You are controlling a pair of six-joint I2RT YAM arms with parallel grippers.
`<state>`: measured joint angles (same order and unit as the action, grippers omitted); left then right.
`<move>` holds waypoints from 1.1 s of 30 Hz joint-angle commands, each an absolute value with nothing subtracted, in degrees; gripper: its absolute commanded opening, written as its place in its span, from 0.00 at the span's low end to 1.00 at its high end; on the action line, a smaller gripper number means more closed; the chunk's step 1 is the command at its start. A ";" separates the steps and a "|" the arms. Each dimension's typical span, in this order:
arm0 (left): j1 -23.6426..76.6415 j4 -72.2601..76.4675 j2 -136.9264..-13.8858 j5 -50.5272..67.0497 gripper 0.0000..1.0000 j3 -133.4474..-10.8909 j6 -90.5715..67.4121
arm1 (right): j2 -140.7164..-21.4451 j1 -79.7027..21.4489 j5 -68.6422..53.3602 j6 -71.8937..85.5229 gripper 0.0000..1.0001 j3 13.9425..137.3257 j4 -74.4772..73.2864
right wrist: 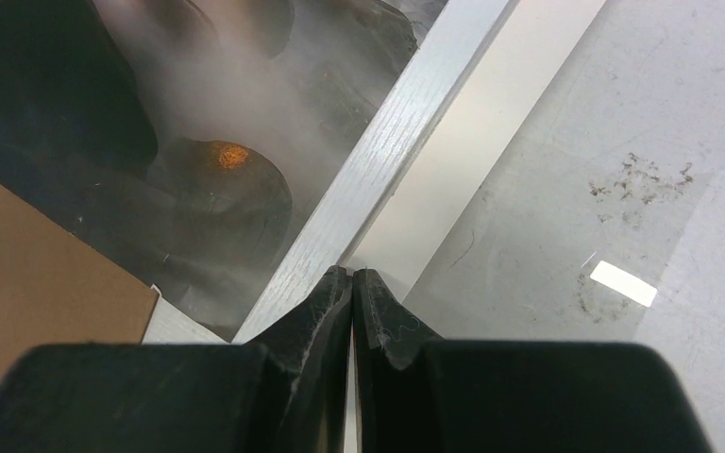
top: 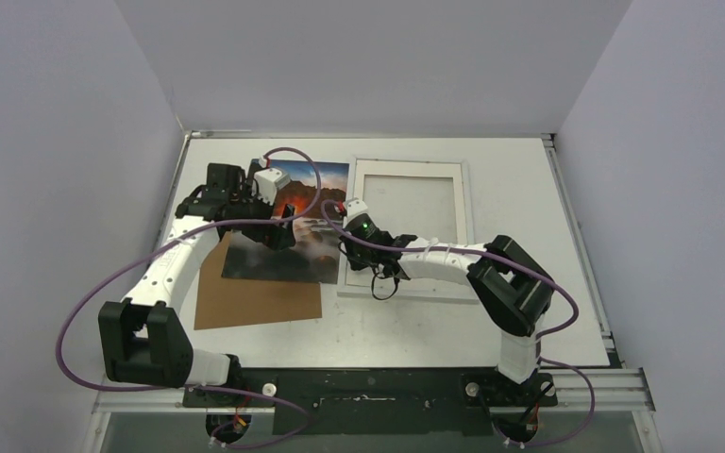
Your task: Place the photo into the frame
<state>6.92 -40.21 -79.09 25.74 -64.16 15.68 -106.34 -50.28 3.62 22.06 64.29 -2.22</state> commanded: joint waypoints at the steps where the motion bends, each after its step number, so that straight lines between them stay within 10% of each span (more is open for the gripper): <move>1: 6.50 -40.08 -78.93 26.58 0.98 -67.52 16.20 | -104.48 -50.45 4.24 21.88 0.05 63.62 -1.95; 33: 16.18 -28.65 -82.95 31.16 0.97 -60.15 4.23 | -98.30 -51.23 4.92 23.70 0.05 57.22 -0.45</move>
